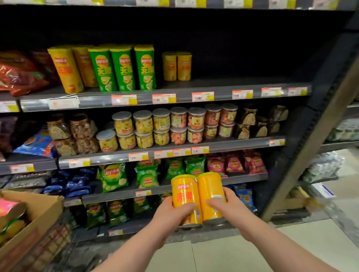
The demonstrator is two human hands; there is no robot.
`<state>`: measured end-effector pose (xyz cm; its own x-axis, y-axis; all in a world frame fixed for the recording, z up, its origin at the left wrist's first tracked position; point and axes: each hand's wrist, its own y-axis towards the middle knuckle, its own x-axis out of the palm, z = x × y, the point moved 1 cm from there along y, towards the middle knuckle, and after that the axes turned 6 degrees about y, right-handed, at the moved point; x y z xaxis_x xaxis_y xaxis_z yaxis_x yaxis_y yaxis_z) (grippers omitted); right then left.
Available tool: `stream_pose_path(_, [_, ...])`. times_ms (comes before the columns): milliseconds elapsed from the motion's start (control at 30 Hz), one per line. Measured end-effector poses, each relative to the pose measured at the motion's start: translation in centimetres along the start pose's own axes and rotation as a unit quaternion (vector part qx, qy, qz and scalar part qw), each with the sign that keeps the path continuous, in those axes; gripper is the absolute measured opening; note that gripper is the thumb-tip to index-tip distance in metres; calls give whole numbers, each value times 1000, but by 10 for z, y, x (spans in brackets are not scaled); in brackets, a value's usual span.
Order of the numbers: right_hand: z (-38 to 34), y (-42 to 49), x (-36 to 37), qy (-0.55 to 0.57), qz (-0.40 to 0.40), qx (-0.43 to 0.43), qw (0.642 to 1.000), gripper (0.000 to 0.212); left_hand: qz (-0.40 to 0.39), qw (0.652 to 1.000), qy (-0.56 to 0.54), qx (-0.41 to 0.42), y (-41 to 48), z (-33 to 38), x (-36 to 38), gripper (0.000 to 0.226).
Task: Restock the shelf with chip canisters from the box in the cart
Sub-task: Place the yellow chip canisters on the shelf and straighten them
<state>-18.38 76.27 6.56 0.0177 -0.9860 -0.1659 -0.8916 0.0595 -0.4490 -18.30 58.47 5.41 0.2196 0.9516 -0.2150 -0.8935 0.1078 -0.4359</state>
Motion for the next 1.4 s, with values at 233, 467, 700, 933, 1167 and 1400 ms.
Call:
stream_pose_path(233, [-9, 17, -18, 15, -1, -12, 1000, 59, 11, 1000, 19, 13, 18, 24, 7, 57])
stream_pose_path(467, [-43, 49, -48, 36, 38, -43, 998, 64, -9, 998, 24, 52, 64, 68, 18, 45])
stream_pose_path(700, [-92, 97, -68, 54, 83, -83, 992, 54, -41, 995, 5, 92, 124, 124, 12, 31])
stream_pose_path(933, [-145, 154, -52, 46, 75, -123, 988, 62, -38, 990, -15, 132, 180, 159, -30, 37])
stream_pose_path(1167, [-205, 194, -34, 57, 66, -198, 976, 56, 10, 984, -37, 171, 212, 185, -72, 30])
stream_pose_path(1400, [-273, 228, -23, 25, 54, -268, 962, 68, 60, 976, -59, 201, 216, 203, -103, 25])
